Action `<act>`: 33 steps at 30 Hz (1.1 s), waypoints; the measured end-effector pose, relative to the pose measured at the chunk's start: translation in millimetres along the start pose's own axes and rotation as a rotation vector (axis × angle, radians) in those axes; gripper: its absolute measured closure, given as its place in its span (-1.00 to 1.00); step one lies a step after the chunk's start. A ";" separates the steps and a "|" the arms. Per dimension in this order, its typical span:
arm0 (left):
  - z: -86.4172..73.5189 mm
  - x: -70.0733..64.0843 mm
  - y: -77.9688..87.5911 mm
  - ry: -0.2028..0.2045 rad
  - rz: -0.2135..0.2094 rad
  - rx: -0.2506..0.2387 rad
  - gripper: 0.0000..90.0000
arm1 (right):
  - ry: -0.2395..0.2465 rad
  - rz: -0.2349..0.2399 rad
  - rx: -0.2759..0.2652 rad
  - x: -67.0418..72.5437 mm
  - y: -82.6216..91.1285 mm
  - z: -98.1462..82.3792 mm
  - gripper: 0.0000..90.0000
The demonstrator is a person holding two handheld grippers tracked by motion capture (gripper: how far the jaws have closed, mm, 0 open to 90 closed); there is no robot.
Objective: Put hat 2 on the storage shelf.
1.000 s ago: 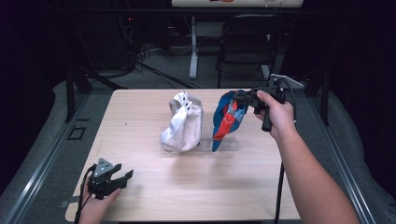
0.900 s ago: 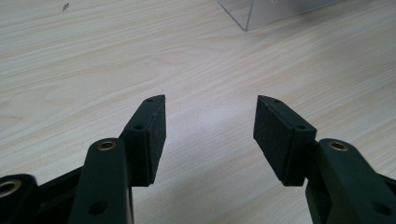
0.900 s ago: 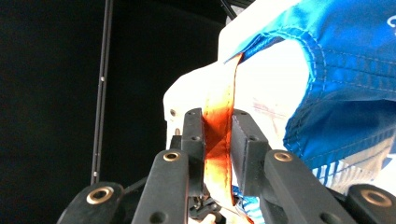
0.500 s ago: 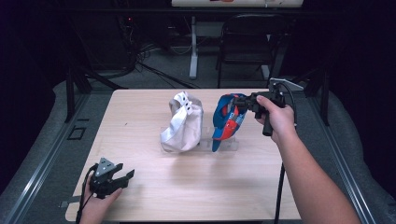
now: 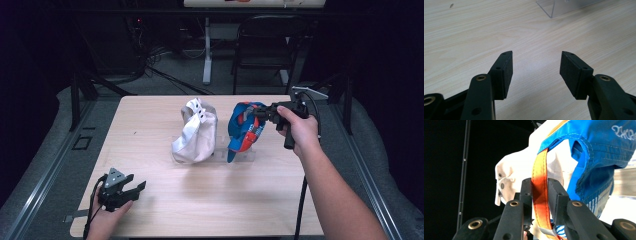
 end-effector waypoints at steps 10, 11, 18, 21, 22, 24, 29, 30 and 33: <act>1.8 -0.6 -1.4 -0.005 -0.003 0.002 0.00 | 0.009 -0.053 -0.011 -8.8 4.6 -3.6 0.61; 1.9 -0.5 -1.3 -0.006 -0.004 0.005 0.00 | 0.015 -0.063 -0.007 -10.0 5.5 -4.1 0.59; 2.1 -0.1 -1.7 -0.003 -0.003 0.004 0.00 | 0.030 -0.165 -0.007 -19.6 9.6 -7.9 0.41; 2.1 0.0 -1.6 -0.006 -0.002 0.004 0.00 | 0.032 -0.174 -0.021 -24.8 11.6 -10.5 0.32; 2.0 -0.1 -1.6 -0.007 -0.002 0.004 0.00 | 0.034 -0.178 -0.026 -25.9 11.6 -11.3 0.28; 2.0 -0.1 -1.6 -0.008 0.000 0.007 0.00 | 0.047 -0.193 -0.032 -28.6 13.3 -13.8 0.22; 2.1 -0.7 -1.5 -0.006 -0.003 0.002 0.00 | 0.078 -0.211 -0.063 -35.4 18.6 -19.9 0.14; 2.0 -0.7 -1.6 -0.006 -0.002 0.001 0.00 | 0.081 -0.215 -0.067 -36.3 19.1 -21.1 0.13; 1.9 -0.3 -1.5 -0.007 0.001 0.003 0.00 | 0.103 -0.243 -0.082 -39.2 20.4 -27.5 0.11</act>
Point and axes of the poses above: each handheld gripper's, and its own axes: y roughly backward along the jaws, z roughly out of its top, x roughly to its left, the point moved 2 cm from there along -y, roughly forward along the jaws, and after that the axes turned 15 degrees about x, right-handed, at the moved point
